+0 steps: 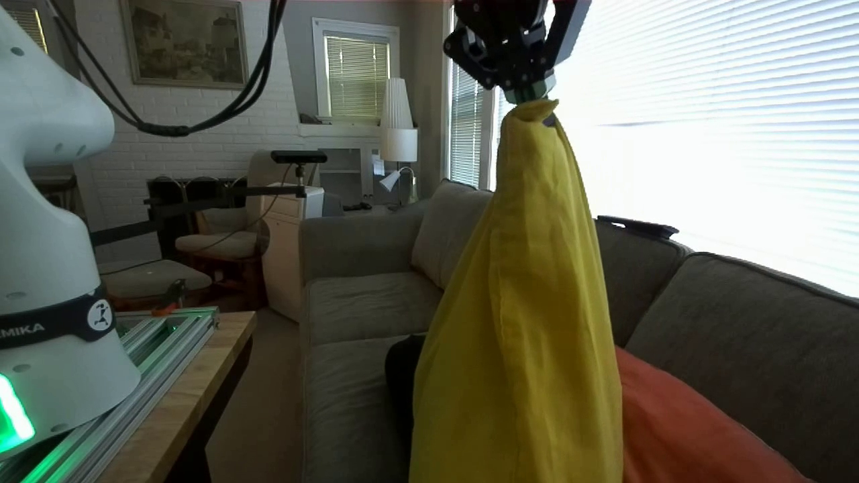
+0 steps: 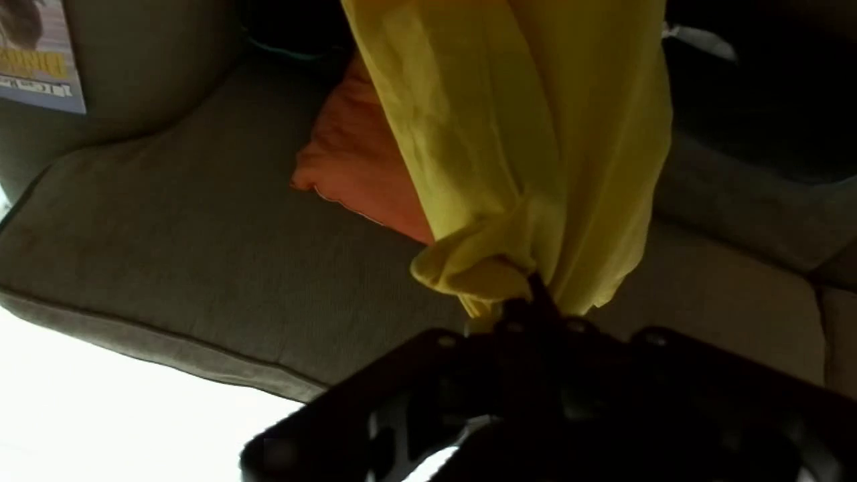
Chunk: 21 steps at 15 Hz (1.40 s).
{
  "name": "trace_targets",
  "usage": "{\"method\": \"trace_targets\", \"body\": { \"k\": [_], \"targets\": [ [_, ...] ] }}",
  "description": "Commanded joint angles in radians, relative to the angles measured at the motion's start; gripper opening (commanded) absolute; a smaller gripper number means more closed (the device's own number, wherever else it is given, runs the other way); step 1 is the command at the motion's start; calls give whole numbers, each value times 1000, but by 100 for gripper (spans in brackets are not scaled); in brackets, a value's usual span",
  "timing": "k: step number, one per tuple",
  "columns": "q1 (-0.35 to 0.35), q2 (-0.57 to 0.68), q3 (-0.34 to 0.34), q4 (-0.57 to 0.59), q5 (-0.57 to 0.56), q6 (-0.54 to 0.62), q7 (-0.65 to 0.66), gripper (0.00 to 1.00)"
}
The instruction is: Move the yellow pillow to the right, then the orange pillow to the left
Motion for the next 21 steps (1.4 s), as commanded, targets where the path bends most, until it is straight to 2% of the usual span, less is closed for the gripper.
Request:
{"method": "trace_targets", "body": {
  "k": [1,4,8,13,15,16,18,21],
  "targets": [
    [-2,16,-36,6,-11,-48,11,1],
    [-8,74,-67,27,6,-72,5,1],
    [-17,178,-81,41,36,97,23,1],
    [27,364,-65,105,177,353,12,1],
    [44,445,-42,148,231,397,17,1],
    [52,489,-30,173,252,410,22,28],
    [59,556,-6,220,271,433,34,33],
    [69,622,18,281,258,447,68,56]
  ]
}}
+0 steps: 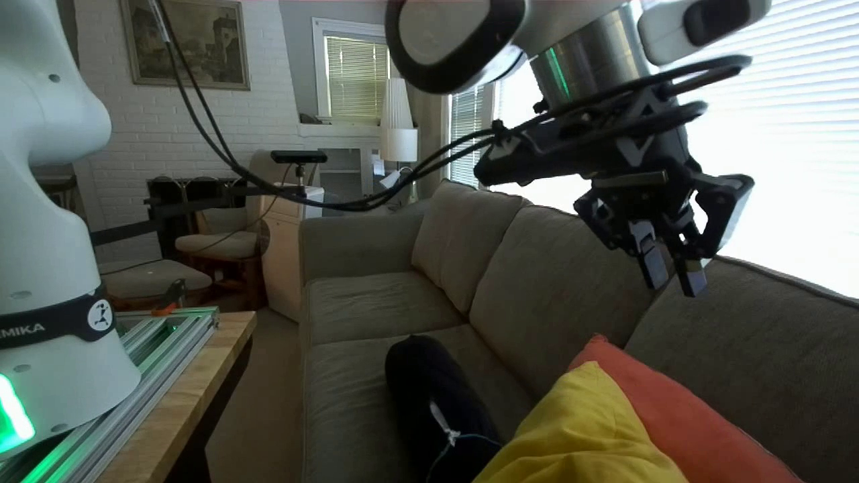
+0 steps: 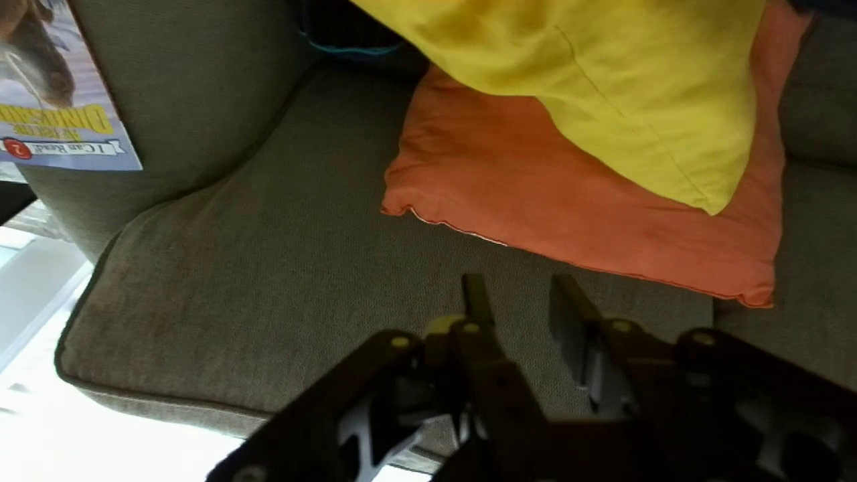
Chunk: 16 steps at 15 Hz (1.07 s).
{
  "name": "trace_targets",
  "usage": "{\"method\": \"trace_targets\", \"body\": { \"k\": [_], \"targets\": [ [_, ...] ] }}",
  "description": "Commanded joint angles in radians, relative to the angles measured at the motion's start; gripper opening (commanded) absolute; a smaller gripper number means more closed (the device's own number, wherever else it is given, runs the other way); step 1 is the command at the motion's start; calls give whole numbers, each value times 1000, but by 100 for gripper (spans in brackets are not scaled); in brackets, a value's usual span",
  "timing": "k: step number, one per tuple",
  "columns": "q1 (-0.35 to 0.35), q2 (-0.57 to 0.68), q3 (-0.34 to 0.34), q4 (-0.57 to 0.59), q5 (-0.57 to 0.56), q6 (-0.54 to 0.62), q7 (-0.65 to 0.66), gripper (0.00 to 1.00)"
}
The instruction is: Move the yellow pillow to the right, then the orange pillow to the left
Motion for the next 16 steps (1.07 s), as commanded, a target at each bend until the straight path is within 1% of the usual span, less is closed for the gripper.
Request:
{"method": "trace_targets", "body": {
  "k": [1,3,5,6,7,9,10,11,13,16],
  "targets": [
    [11,92,25,97,20,16,35,62],
    [16,105,42,116,12,6,25,76],
    [15,102,81,120,9,-12,-29,91],
    [20,109,101,126,-2,-20,-52,97],
    [28,119,116,135,-15,-22,-63,100],
    [52,158,143,174,-43,-58,-77,100],
    [76,195,141,208,-67,-75,-46,100],
    [53,122,142,130,-24,-39,-55,100],
    [69,138,146,138,-25,-39,-49,100],
    [58,135,139,138,-25,-39,-50,100]
  ]
}}
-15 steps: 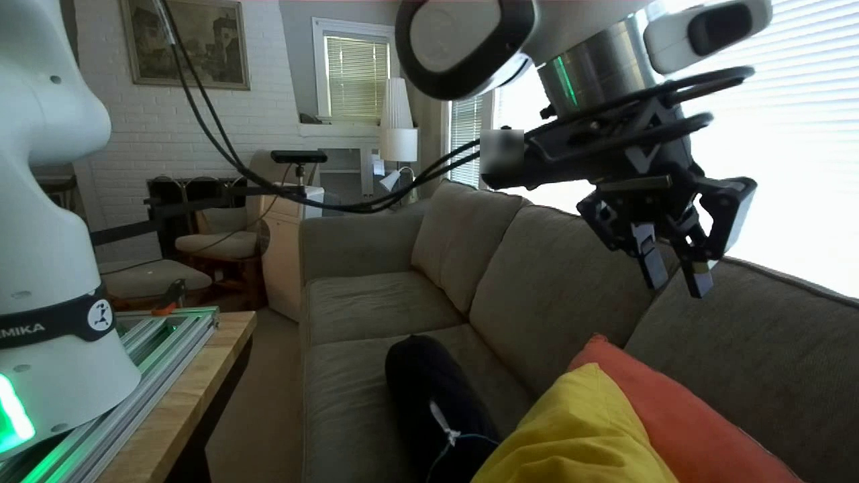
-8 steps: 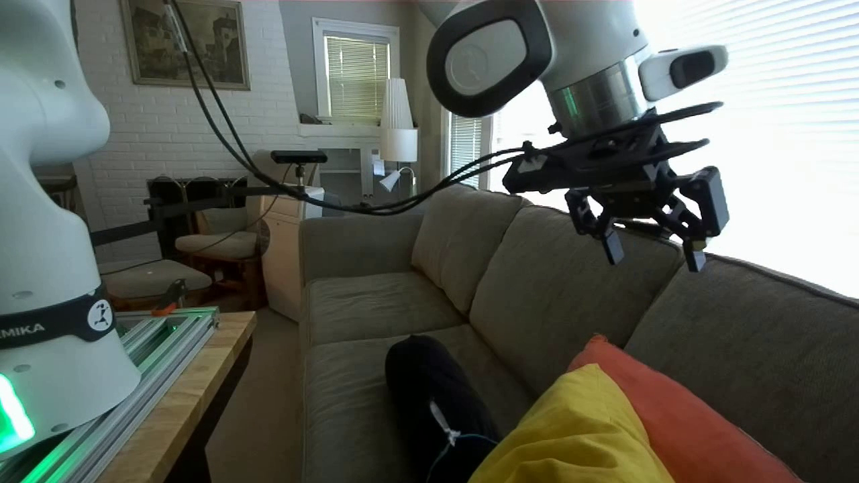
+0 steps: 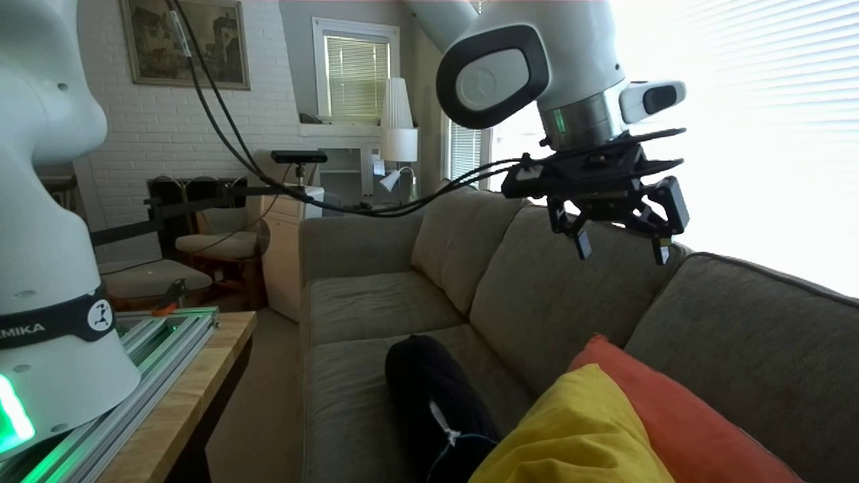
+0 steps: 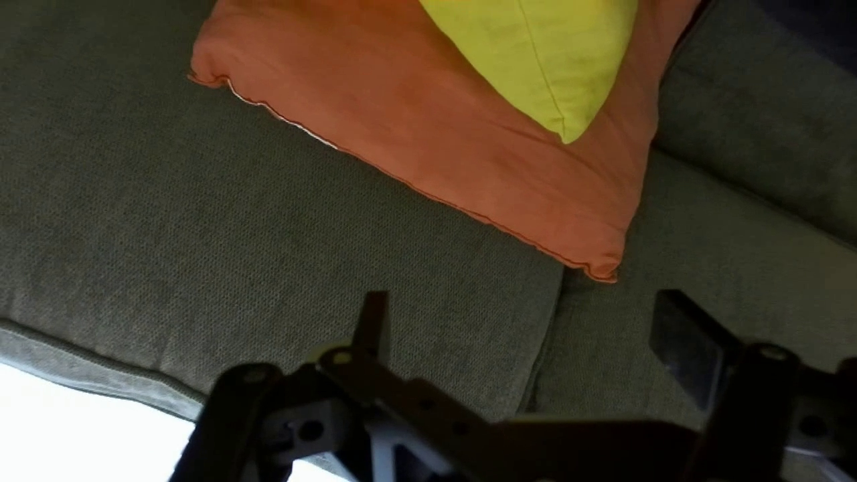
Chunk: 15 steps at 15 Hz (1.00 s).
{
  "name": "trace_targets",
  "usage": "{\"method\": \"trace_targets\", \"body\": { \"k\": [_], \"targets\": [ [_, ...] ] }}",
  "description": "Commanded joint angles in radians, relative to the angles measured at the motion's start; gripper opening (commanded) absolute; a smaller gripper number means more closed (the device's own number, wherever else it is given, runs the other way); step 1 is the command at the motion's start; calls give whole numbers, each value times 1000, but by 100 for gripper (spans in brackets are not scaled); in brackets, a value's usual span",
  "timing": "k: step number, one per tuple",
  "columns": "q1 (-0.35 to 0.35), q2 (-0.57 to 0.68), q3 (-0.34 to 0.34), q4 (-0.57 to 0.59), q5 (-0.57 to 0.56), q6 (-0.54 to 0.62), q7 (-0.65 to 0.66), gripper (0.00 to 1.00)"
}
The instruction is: Move the yellow pillow to the right, then the orange pillow to the left
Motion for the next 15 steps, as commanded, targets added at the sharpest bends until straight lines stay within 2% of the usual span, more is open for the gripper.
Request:
{"method": "trace_targets", "body": {
  "k": [1,2,5,6,7,8,13,14,15],
  "targets": [
    [-1,0,-1,0,0,0,0,100],
    [-72,42,60,48,-83,-4,103,100],
    [-91,138,65,171,-135,-77,290,100],
    [-23,168,-10,217,-107,-123,333,100],
    [-68,194,29,252,-170,-151,437,100],
    [2,227,-48,301,-155,-206,491,100],
    [104,396,-169,547,-241,-448,834,100],
    [109,433,-172,598,-230,-490,879,100],
    [42,453,-88,644,-296,-522,965,100]
  ]
}}
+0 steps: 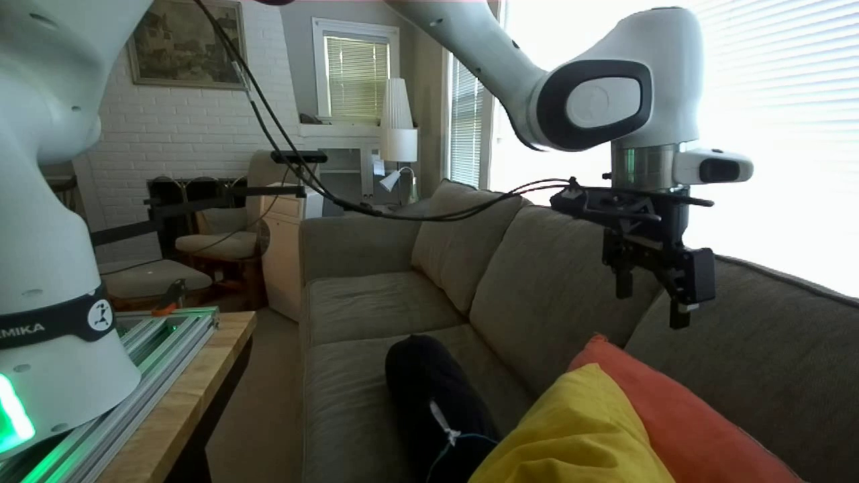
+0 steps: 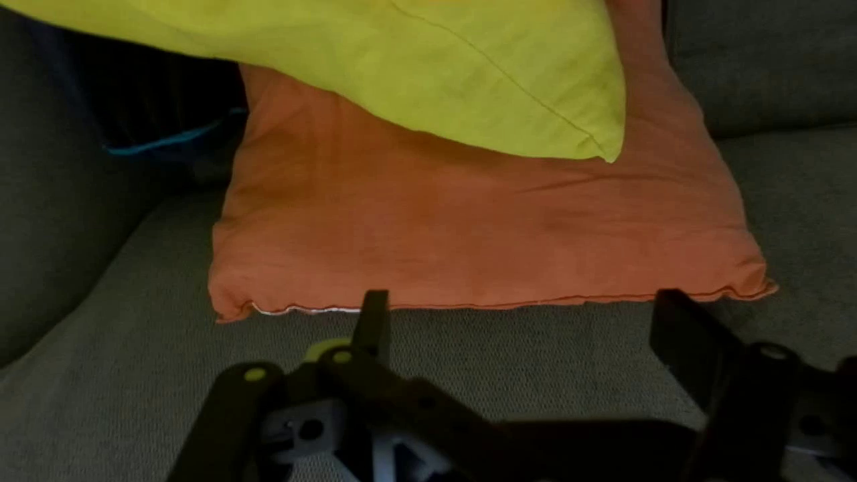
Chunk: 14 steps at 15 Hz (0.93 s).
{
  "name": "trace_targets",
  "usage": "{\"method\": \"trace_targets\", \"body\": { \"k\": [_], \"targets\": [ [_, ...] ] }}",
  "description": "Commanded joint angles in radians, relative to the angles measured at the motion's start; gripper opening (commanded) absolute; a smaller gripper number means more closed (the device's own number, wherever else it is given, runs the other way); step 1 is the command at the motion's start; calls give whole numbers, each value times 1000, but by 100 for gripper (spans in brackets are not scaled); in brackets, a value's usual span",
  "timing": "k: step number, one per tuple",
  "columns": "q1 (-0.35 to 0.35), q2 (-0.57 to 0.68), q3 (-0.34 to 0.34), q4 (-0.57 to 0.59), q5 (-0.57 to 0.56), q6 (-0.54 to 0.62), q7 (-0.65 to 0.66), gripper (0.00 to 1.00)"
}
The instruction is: Move the yellow pillow to the right, then the orange pillow to the left
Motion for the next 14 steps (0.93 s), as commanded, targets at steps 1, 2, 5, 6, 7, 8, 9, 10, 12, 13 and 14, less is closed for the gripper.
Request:
{"method": "trace_targets", "body": {
  "k": [1,2,5,6,7,8,9,10,12,13,14],
  "targets": [
    [-51,151,68,232,-88,-140,228,100],
    [-61,186,91,269,-85,-140,265,100],
    [-75,288,130,358,-77,-96,348,100],
    [-76,319,138,379,-79,-68,360,100],
    [-74,353,141,406,-83,-44,371,100],
    [-69,385,140,432,-88,-21,383,100],
    [-63,416,136,457,-96,-1,394,100],
    [-58,447,132,481,-104,26,398,100],
    [-54,503,126,531,-120,63,403,100],
    [-53,525,124,552,-125,62,407,98],
    [-52,542,121,570,-132,55,412,86]
  ]
}}
